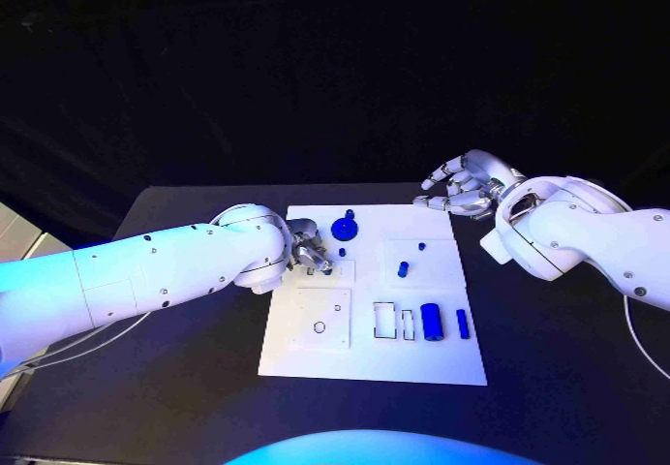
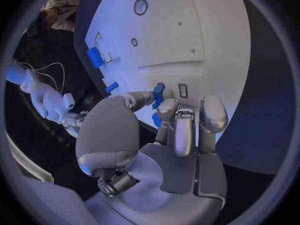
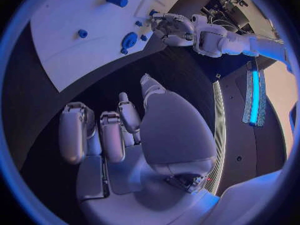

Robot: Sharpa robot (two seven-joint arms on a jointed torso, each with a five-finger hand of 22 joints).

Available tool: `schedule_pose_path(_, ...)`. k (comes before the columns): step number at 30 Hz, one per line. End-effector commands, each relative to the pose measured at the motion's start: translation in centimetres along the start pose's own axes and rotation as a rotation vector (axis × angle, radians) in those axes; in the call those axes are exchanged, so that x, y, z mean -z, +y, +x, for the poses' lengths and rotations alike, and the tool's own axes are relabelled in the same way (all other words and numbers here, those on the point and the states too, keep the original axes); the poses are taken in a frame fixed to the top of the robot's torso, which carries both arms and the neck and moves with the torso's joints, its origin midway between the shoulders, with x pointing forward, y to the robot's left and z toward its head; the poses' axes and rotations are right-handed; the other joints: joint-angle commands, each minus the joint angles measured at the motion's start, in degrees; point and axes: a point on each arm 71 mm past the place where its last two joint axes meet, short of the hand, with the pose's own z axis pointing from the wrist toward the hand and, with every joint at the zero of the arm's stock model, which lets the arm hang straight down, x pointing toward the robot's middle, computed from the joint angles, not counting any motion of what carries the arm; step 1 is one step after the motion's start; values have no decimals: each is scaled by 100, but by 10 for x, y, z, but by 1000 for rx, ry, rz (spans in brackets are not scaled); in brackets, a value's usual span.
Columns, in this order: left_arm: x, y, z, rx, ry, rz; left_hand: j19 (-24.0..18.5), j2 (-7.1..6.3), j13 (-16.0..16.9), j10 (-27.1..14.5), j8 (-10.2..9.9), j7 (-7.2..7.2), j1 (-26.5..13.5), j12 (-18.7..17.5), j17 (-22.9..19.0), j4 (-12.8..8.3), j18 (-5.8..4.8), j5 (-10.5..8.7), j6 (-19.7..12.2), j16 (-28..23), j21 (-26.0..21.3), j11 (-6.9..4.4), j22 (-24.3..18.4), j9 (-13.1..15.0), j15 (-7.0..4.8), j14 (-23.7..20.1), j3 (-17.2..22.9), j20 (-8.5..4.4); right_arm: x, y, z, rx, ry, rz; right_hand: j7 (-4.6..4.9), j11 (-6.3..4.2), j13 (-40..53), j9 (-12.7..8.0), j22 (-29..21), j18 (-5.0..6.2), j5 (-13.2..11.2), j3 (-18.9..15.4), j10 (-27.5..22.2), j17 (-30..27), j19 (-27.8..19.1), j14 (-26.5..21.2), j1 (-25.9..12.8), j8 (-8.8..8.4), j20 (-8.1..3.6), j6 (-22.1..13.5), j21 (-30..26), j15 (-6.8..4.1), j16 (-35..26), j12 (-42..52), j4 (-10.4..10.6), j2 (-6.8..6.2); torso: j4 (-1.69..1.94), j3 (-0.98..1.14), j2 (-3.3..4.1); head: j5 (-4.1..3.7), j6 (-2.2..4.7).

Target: Assemble the parts on the task board

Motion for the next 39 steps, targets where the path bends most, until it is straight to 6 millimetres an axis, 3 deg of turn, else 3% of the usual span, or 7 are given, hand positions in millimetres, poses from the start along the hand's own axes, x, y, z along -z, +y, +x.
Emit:
schedule_pose_path(1,0,0,0,-15,-6,-1,32,53,-27,44,24,-91,-4,20,804,-990,-49,6,102,25,31,2,17,62,-30,408,1024,1,0,0,2,12,22,-4,-10,-20,-5,5,662,100,3,-37,-40,845,-32,429,-8,18,23,29,-20,-1,-30,9,-11,32,12,0,-4,-9,-13)
schedule_pose_path(39,-5,-3,5,-27,54,-13,43,81,-65,58,62,-124,-198,13,835,-907,-55,-72,135,33,34,-20,33,103,-47,418,1007,-11,0,-3,6,13,40,3,-9,-19,-24,4,645,105,4,-92,-59,829,-44,425,-74,22,23,21,-54,0,-40,0,-8,31,4,2,0,-8,-50)
